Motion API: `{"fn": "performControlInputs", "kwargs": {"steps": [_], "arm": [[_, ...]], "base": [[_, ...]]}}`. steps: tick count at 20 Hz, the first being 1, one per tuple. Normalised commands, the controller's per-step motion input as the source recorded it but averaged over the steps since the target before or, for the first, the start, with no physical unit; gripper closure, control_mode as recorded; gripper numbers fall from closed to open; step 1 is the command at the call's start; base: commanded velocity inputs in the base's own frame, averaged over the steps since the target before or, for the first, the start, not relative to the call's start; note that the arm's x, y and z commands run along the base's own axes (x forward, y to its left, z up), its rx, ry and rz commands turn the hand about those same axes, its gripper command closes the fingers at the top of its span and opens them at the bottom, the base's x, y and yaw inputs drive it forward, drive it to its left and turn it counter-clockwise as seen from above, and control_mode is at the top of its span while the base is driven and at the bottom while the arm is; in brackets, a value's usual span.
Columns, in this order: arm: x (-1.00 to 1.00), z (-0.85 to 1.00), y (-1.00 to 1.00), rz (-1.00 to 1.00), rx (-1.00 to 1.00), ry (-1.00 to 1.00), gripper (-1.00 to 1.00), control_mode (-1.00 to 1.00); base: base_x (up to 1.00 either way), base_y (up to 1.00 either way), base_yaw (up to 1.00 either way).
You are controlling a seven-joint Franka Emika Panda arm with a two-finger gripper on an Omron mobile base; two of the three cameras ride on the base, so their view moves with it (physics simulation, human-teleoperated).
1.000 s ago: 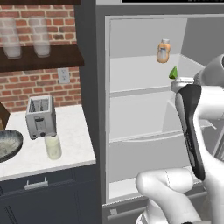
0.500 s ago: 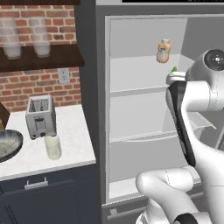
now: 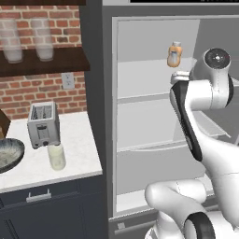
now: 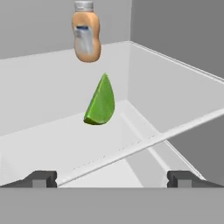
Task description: Grab a lemon wedge from the fridge and one ice cube from the ice bowl, and put them in the glass of lemonade.
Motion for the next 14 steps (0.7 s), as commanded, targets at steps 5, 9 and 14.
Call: {"fn": "performControlInputs", "kwargs": {"steps": [5, 9, 14], "arm": [[0.54, 0.0, 0.0, 0.0, 0.0, 0.0, -1.0, -1.0], [0.39, 0.0, -0.14, 0.0, 0.0, 0.0, -1.0, -1.0], [0.35, 0.0, -0.28, -0.01, 0.0, 0.0, -1.0, -1.0]], "base": [[0.0, 0.0, 0.0], [0.0, 0.0, 0.0], [0.0, 0.0, 0.0]]}}
